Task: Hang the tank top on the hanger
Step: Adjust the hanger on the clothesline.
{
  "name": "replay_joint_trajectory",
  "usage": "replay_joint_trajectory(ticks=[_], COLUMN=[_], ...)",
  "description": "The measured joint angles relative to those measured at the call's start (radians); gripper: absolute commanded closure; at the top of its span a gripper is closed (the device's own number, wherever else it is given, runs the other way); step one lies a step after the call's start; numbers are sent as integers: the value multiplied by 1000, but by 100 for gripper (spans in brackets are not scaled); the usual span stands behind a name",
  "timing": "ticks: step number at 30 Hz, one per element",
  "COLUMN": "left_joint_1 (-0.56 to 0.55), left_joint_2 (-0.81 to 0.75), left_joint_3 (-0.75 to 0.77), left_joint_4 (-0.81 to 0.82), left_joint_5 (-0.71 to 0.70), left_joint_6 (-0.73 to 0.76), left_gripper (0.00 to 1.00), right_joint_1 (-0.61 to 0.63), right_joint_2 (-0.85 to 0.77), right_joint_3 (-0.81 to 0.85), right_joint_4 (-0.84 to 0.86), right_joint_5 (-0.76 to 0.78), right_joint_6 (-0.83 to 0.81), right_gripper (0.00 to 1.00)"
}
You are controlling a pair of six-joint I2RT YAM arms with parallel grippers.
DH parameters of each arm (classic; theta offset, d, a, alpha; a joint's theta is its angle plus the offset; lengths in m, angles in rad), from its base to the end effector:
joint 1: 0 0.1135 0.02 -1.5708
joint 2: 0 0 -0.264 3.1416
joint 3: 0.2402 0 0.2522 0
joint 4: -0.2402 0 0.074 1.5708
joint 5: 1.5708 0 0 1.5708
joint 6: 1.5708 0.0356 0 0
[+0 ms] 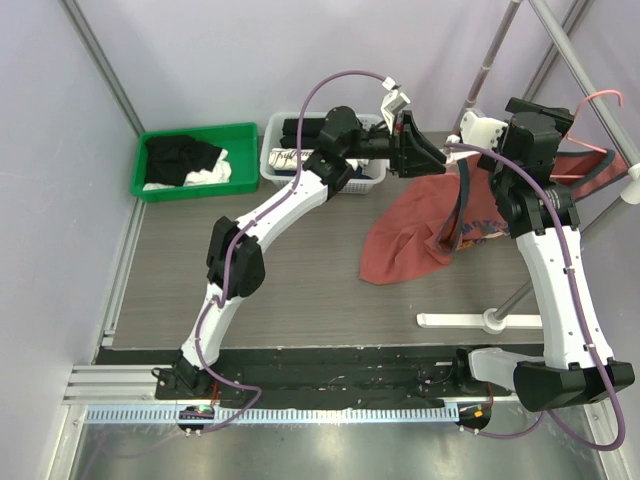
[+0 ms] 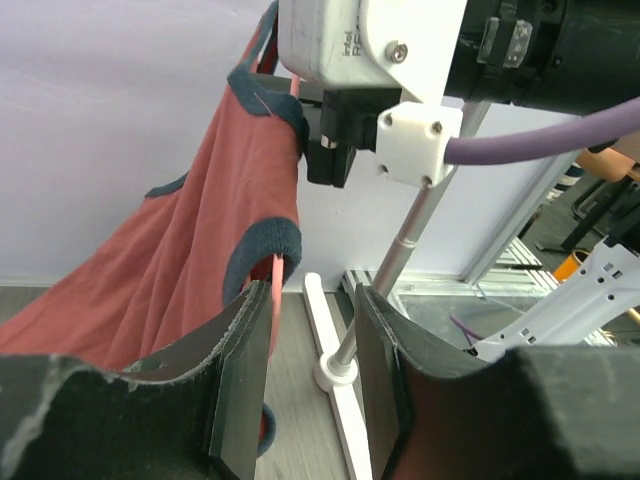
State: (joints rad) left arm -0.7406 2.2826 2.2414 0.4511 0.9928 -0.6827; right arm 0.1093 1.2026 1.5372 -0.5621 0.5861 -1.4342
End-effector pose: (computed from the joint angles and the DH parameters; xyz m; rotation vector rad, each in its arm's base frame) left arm 0.3676 -0.3765 0.4005 1.0491 1.1979 -1.7262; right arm 0.2384 0.0063 0.4735 -1.0297 1.7321 -1.4243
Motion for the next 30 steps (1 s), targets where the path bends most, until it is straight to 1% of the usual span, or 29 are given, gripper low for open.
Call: replay_joint_trajectory(ticks=[2,10,13,16,17,19,20,22,23,24,25,26,30], left_joint_1=[-2,-12,-18,-23,-24,-25,-25,-25,-26,-26,-27,-29,-35], left_joint_2=[0,0,1,3,5,8,8,10,11,11,11,11,12], left_joint_3=[-7,-11,-11,-11,-11,-11,-11,-8,-5,-4,-3,0,15], left_joint_4=[8,-8,-27,-59,-69,-85,-95,-122,-134,-141,-148,-153,-171], left_joint_5=[13,32,33,32,31,29,27,21,18,13,13,11,0], left_joint_6=[-2,27,51,85,95,115,124,147,161,169,176,190,215], left_gripper=[61,61,57,64,69,73,78,83,89,91,97,100,100], right_joint_1=[0,0,0,0,0,0,0,0,0,0,0,0,0], right_joint_2=[2,2,2,2,2,2,2,2,2,2,2,2,2], right_joint_3=[0,1,1,1,1,1,1,1,1,1,1,1,1], right_joint_4=[0,0,-1,-1,-1,-1,-2,-2,-2,-2,-2,-4,-8], right_joint_5=[1,1,1,1,1,0,0,0,0,0,0,0,1], right_joint_6=[0,0,0,0,0,-1,-1,-3,-3,-3,-3,-4,-5], right_gripper=[9,9,9,9,9,9,9,9,9,9,9,9,9])
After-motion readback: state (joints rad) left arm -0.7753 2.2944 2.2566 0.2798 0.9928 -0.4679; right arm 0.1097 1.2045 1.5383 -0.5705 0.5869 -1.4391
